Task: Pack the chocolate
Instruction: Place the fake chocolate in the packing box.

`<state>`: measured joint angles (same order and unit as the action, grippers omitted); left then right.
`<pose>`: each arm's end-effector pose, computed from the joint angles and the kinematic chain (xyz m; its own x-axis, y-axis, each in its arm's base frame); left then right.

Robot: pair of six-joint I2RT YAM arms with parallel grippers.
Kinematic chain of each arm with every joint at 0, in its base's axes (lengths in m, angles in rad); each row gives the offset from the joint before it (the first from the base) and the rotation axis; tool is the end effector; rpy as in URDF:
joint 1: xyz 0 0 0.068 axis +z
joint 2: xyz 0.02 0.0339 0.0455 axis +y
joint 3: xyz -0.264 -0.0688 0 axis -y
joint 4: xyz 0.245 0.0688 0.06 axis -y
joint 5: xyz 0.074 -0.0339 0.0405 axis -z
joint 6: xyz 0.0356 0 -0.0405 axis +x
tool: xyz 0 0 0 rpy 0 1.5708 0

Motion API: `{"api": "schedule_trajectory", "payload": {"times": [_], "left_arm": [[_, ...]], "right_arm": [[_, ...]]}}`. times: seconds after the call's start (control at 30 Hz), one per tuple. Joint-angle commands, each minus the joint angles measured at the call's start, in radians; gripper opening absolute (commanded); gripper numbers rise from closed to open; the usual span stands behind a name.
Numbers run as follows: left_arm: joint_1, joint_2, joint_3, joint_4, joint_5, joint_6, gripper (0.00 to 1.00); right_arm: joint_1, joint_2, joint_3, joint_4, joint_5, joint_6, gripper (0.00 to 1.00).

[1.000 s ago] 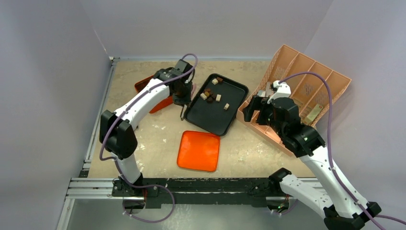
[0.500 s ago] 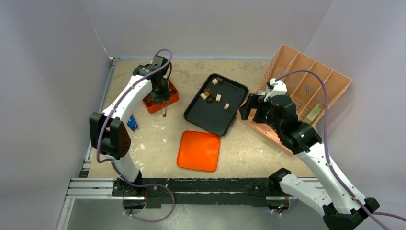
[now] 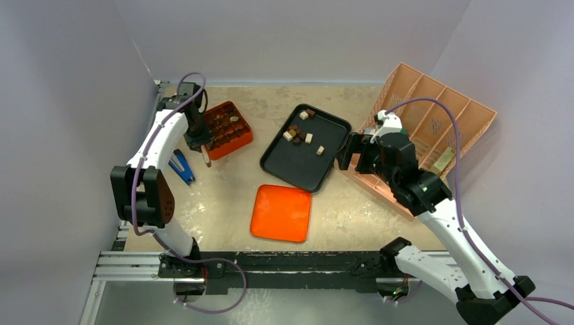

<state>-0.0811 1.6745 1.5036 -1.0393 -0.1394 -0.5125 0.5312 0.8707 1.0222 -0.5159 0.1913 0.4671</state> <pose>0.3368 -0.0224 0.2913 -0.8282 -0.4199 -0.3713 -0.4300 0.9009 -0.0597 0.1628 0.0878 0.3729 -0.4293 0.2605 -0.8648 -0.1689 0.9174 0.3602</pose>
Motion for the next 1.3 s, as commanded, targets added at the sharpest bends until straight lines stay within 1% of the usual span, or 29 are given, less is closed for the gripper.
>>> {"api": "schedule_trajectory", "payload": {"times": [0.0,0.23,0.63,1.03,1.27], "left_arm": [[0.019,-0.027,-0.008,0.052,0.034,0.010,0.17],[0.026,0.023,0.026,0.062,0.053,0.019,0.20],[0.033,0.094,0.059,0.077,0.024,0.021,0.25],[0.033,0.064,0.089,0.058,0.010,0.019,0.34],[0.032,0.039,0.090,0.052,0.031,0.023,0.36]], "right_arm": [[0.005,-0.003,0.045,0.041,0.009,-0.006,0.98],[0.004,-0.002,0.040,0.044,0.014,-0.003,0.97],[0.004,-0.019,0.045,0.023,0.022,-0.010,0.97],[0.005,-0.009,0.052,0.034,0.018,-0.002,0.97],[0.004,-0.009,0.065,0.032,0.034,-0.004,0.97]]}}
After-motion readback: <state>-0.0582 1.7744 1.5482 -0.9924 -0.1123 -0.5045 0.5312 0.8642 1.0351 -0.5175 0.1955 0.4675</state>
